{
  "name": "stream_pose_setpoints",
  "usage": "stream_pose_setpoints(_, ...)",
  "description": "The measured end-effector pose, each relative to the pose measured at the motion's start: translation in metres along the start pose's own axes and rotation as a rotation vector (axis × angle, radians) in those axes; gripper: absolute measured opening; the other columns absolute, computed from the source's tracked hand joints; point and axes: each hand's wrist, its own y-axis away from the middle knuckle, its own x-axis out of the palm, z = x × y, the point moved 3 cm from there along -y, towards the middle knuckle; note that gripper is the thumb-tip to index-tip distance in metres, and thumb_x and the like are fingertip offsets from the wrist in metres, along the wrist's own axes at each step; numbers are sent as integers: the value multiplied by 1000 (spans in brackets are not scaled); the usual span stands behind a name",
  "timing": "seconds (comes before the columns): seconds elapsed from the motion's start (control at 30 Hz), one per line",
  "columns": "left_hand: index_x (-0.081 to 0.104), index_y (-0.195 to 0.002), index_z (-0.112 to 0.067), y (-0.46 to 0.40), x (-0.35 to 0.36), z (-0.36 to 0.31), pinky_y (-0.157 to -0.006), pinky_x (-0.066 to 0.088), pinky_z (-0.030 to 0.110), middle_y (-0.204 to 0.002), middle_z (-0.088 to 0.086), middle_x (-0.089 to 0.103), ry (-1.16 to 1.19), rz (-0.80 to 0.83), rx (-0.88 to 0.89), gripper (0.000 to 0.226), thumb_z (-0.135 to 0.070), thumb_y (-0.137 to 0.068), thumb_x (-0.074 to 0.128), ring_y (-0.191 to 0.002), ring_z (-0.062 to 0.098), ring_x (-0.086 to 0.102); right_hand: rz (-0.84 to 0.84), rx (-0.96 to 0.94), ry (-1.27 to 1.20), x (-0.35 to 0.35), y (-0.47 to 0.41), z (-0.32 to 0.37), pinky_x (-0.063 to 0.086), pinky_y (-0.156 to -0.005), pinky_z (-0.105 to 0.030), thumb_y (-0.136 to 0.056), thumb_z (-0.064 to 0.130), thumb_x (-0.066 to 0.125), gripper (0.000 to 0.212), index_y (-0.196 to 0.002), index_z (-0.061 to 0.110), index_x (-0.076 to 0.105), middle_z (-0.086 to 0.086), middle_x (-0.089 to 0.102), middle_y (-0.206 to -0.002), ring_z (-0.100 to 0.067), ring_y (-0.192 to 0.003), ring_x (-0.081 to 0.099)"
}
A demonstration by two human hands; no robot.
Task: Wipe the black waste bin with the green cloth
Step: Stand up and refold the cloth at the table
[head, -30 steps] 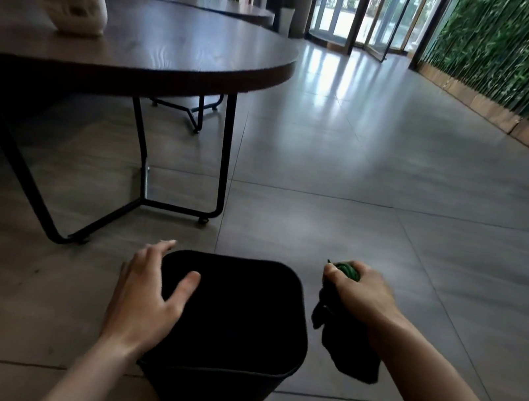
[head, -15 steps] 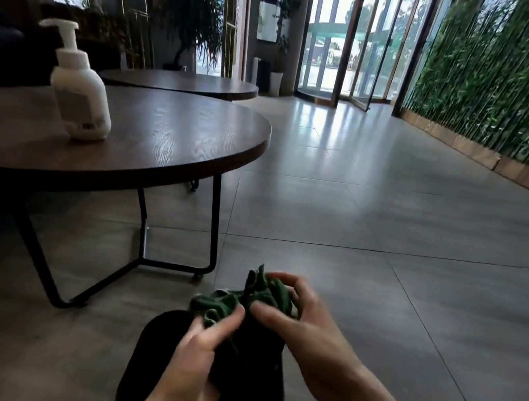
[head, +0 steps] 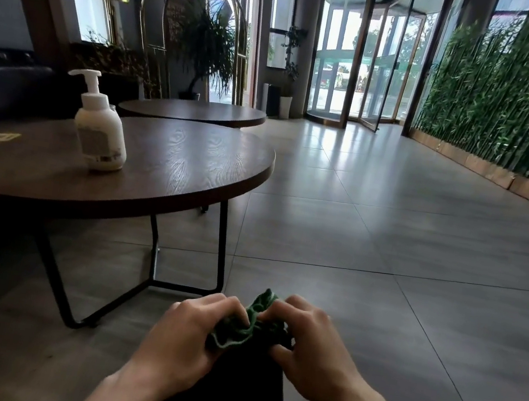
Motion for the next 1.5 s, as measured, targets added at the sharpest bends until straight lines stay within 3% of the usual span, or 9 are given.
stream_pose_setpoints(0.13, 57, -96, -34, -5, 8, 10, -72, 53, 33, -93, -17, 65, -203, 9, -11, 23, -26, -76, 65, -82, 7, 65, 79, -35, 277, 8, -14, 10, 54, -80, -40, -90, 20, 62, 28, -116, 29, 60, 0, 55, -109, -29, -92, 64)
stream_pose_setpoints(0.27, 58, -95, -27, -15, 18, 22, -74, 51, 38, -94, -10, 64, -274, 59, -22, 20, -16, -78, 59, -90, 17, 63, 125, -38, 395, 22, -29, 10, 54, -82, -42, -96, 24, 53, 33, -128, 29, 51, -6, 53, -115, -33, -100, 62)
stream_pose_setpoints(0.57, 55, -95, -28, -33, -16, 18, -73, 52, 38, -95, -8, 61, -231, 230, -137, 16, -19, -82, 57, -92, 16, 61, 242, 134, 228, 11, -45, 16, 50, -83, -35, -91, 25, 59, 36, -124, 35, 50, 3, 49, -116, -26, -104, 62)
stream_pose_setpoints(0.87, 56, -92, -28, -103, -151, -56, -73, 51, 34, -92, -11, 62, -100, 264, -244, 28, -8, -73, 59, -89, 11, 61, 191, 305, -45, -121, -85, 99, 53, -78, -35, -80, 15, 63, 26, -102, 29, 61, 9, 50, -97, -18, -85, 60)
stream_pose_setpoints(1.2, 54, -91, -32, -201, -323, -156, -72, 50, 31, -89, -14, 59, -39, 200, -292, 31, -9, -73, 64, -86, 7, 59, 211, 282, -60, -306, -159, 205, 57, -85, -35, -81, 14, 72, 34, -106, 34, 63, 13, 54, -102, -15, -92, 64)
stream_pose_setpoints(1.5, 57, -92, -29, -256, -379, -123, -74, 51, 34, -90, -11, 63, -44, 147, -330, 30, -7, -73, 63, -86, 12, 61, 198, 217, -16, -329, -243, 239, 53, -79, -34, -82, 19, 72, 31, -106, 35, 60, 12, 53, -98, -19, -87, 62)
